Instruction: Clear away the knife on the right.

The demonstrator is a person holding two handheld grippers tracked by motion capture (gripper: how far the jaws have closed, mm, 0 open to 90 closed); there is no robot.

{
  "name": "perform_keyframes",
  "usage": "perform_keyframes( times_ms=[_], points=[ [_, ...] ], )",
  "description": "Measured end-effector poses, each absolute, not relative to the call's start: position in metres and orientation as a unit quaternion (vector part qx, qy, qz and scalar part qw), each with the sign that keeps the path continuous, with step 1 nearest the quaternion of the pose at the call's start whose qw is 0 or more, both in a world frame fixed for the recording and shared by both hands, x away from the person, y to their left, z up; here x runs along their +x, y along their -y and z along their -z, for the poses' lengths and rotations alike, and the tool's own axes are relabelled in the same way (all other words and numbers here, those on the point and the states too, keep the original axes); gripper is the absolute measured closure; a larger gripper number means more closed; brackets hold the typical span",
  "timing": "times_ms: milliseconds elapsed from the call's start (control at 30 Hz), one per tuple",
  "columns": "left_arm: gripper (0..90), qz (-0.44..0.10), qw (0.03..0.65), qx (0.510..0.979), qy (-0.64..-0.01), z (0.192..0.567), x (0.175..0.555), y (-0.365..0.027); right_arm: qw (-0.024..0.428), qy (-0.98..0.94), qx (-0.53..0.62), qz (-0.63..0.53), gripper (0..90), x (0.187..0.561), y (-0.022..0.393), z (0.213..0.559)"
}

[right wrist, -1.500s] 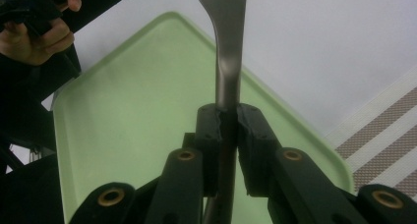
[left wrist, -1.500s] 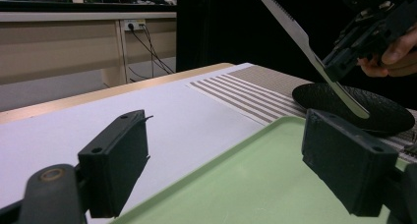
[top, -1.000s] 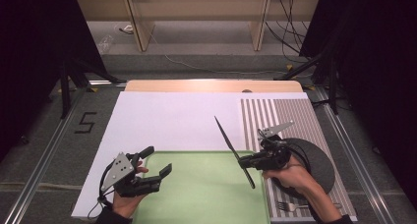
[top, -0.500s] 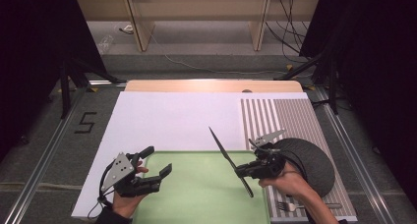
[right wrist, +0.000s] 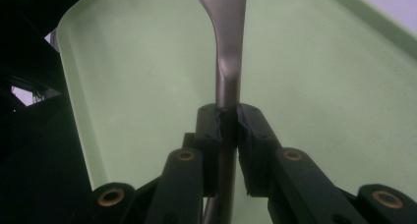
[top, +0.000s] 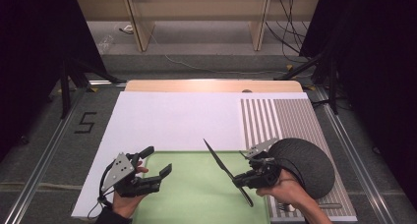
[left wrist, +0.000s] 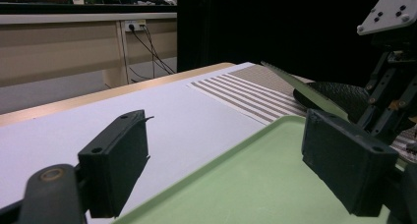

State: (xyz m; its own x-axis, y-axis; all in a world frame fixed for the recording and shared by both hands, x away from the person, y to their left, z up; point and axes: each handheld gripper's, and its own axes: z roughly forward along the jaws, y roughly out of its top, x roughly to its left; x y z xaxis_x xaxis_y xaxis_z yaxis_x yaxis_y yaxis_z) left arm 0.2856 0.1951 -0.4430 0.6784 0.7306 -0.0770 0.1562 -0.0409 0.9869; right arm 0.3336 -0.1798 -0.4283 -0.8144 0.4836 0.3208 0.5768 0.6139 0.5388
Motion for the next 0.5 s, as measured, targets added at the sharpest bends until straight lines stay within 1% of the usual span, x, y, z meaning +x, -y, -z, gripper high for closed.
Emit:
perform_keyframes(
  times_ms=[400,500],
  points=[
    [17.4,-0.235,0.611,0.682,-0.325,0.443,0.286,-0.195,0.085,0.906,-0.295,0.292,80.2,0.324,0.171,0.436],
    [17.5,-0.235,0.612,0.681,-0.326,0.443,0.286,-0.196,0.082,0.909,-0.295,0.283,80.2,0.322,0.169,0.439]
  ],
)
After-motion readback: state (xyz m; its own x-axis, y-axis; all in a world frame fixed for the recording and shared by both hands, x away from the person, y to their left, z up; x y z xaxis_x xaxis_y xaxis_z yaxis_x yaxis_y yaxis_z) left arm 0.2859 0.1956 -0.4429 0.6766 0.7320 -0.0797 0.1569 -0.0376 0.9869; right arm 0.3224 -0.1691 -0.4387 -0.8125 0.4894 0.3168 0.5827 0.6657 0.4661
